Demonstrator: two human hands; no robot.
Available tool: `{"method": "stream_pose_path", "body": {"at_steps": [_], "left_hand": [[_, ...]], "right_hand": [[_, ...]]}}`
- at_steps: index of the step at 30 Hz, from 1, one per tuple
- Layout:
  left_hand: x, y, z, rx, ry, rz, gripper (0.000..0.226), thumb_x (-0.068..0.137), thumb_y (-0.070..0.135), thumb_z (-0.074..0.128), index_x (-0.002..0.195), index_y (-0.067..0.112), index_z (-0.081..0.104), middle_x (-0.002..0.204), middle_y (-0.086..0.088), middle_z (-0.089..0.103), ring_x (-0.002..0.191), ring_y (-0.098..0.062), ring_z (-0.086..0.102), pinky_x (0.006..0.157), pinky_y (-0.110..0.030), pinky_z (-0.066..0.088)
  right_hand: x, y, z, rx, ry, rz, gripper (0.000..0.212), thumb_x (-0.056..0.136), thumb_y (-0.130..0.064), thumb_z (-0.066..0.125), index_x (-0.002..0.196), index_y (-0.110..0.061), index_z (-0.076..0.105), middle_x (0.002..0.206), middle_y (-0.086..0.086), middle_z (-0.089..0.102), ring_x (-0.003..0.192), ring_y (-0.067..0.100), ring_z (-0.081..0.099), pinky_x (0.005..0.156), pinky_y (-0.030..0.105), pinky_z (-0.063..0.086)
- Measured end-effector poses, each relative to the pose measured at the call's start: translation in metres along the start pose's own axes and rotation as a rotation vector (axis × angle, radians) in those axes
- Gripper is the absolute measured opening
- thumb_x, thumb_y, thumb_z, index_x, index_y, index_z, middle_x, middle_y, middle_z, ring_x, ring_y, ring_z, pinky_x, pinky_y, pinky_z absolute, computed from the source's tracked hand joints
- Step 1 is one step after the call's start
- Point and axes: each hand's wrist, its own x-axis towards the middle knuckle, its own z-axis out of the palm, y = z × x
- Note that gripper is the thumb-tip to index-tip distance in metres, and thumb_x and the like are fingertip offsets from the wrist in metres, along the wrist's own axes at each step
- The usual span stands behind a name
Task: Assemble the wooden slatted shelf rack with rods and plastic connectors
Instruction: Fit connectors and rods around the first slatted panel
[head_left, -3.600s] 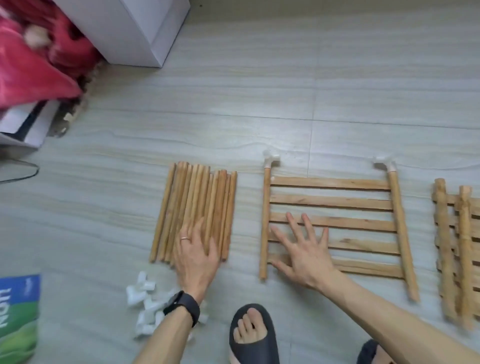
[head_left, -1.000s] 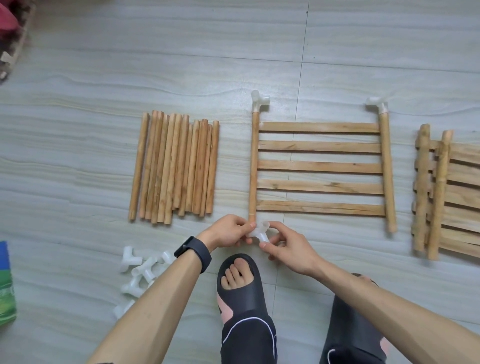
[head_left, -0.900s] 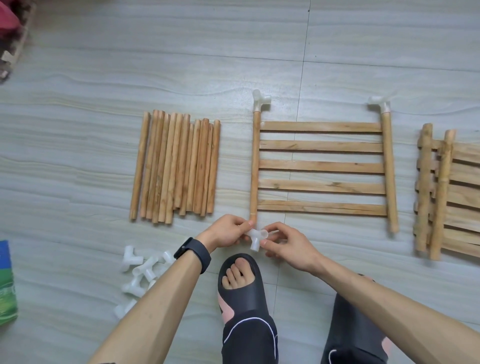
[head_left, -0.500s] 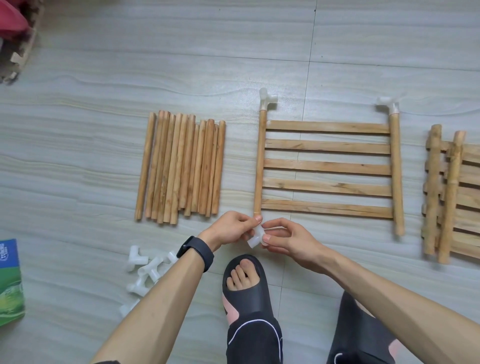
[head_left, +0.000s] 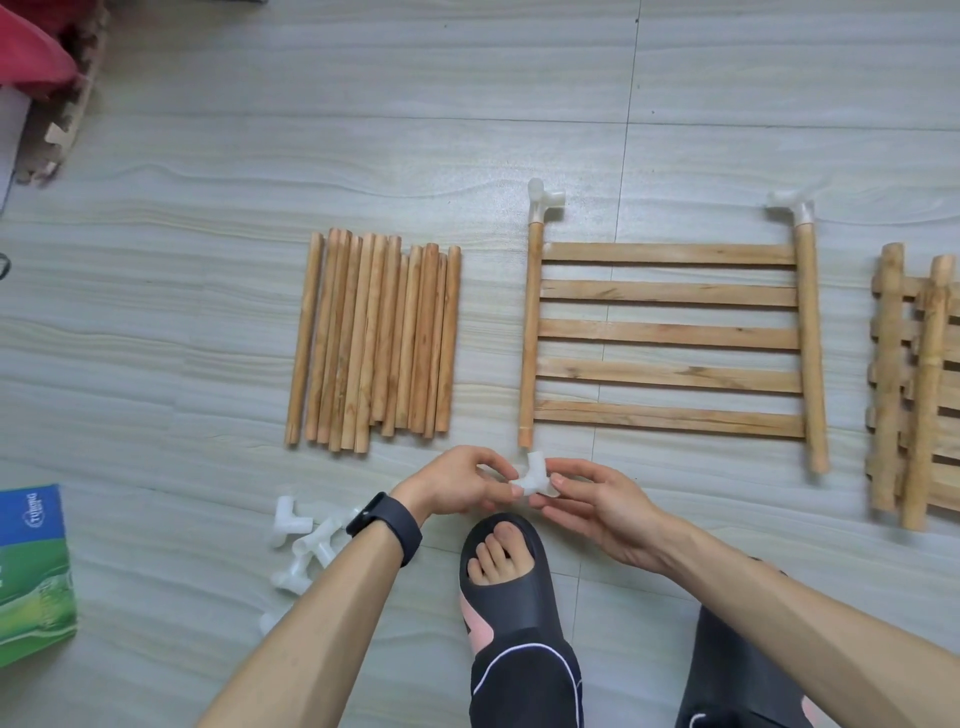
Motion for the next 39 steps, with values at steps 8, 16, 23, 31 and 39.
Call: {"method": "stream_pose_path", "body": {"at_steps": [8,16,23,31,39], "left_hand": [[0.01,-0.003,0.005,-0.007,0.179,0.109,0.015,0.089,0.028,0.077,0.102,0.022,0.072,0.092,0.001,0.076,0.073,-0.008,0.067,0.075,-0.02,0.053],[0.018,0.002,0.01,-0.074,0.252,0.116,0.018,0.088,0.026,0.078,0.103,0.018,0.074,0.093,0.0,0.077,0.082,-0.008,0.069,0.083,-0.024,0.056],[0.015,0.004,0.019,-0.316,0.325,0.083,0.022,0.093,0.021,0.071,0.114,0.014,0.069,0.094,-0.002,0.077,0.083,-0.012,0.075,0.068,-0.016,0.051],[0.002,-0.005,0.018,-0.619,0.096,0.042,0.038,0.09,0.0,0.067,0.122,0.022,0.066,0.116,0.005,0.075,0.107,-0.014,0.071,0.093,-0.031,0.053],[-0.003,0.005,0.004,-0.494,0.056,0.057,0.056,0.084,-0.005,0.065,0.133,0.023,0.059,0.124,0.01,0.071,0.108,-0.014,0.071,0.097,-0.037,0.05]], "right_hand": [[-0.003,-0.007,0.01,-0.367,0.04,-0.087,0.029,0.094,-0.012,0.072,0.12,-0.01,0.061,0.101,0.009,0.079,0.096,0.026,0.076,0.088,0.032,0.06],[0.002,-0.011,0.008,-0.485,0.149,-0.083,0.028,0.095,-0.033,0.071,0.107,-0.008,0.068,0.093,0.006,0.078,0.079,0.018,0.074,0.077,0.028,0.061],[0.011,-0.012,0.004,-0.686,0.175,-0.058,0.031,0.095,-0.038,0.069,0.095,-0.007,0.075,0.08,0.003,0.076,0.068,0.012,0.071,0.068,0.026,0.06],[0.01,-0.007,0.008,-1.197,0.205,-0.174,0.044,0.1,-0.052,0.052,0.08,-0.016,0.07,0.067,-0.006,0.074,0.058,0.003,0.065,0.064,0.021,0.046],[0.011,-0.009,0.009,-1.277,0.213,-0.222,0.052,0.103,-0.053,0.041,0.078,-0.016,0.067,0.068,-0.002,0.074,0.066,0.015,0.069,0.081,0.034,0.055]]}}
